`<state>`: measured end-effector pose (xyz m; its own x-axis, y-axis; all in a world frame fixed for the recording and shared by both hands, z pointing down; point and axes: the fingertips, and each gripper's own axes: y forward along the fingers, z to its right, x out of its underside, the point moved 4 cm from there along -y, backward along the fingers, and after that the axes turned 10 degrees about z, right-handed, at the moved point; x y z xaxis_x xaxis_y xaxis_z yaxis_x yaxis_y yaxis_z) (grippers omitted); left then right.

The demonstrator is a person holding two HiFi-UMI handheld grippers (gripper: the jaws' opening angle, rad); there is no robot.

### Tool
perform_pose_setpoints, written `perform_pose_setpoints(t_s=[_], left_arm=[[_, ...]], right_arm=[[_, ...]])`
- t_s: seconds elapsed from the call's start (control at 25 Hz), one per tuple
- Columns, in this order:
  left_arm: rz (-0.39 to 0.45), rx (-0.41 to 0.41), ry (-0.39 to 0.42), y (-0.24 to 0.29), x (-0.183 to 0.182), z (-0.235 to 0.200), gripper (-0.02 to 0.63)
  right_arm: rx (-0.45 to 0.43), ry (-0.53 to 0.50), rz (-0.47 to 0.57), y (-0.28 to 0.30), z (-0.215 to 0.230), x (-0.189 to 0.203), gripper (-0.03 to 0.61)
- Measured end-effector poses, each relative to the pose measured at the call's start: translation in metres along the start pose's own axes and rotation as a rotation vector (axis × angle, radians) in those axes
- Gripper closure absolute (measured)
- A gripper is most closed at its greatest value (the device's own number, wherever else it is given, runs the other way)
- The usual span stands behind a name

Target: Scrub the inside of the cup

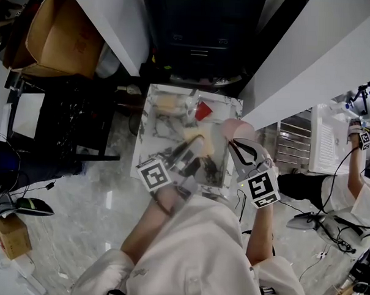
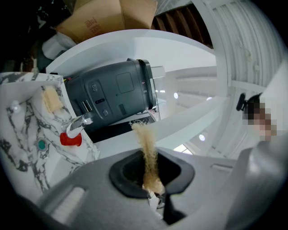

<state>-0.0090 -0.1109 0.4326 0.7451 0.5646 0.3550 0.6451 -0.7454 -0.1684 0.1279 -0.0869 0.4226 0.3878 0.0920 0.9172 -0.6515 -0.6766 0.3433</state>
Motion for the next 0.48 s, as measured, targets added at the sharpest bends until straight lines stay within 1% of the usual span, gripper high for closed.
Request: perform_pose_setpoints(t_s=[0.12,0.32,0.48], left_arm=[[0.001,-0.006,0.001,0.002,0.001,0.0,0.589],[-0.004,0.017,-0.006,0.0058,0.0051,-0.0019,0.591],[-0.01,0.015,-0.019,0.009,0.0085,-0.0038,0.59]], right_arm=[[-0.003,0.002,-0.001,-0.0006,0.0009,0.0007,0.563],[-0.007,0.007,-0.003,-0.0003,0.0012,0.0029,0.563],[-0.009,0.008,-0.004,0.0007,0.0033,0.0054,0.563]])
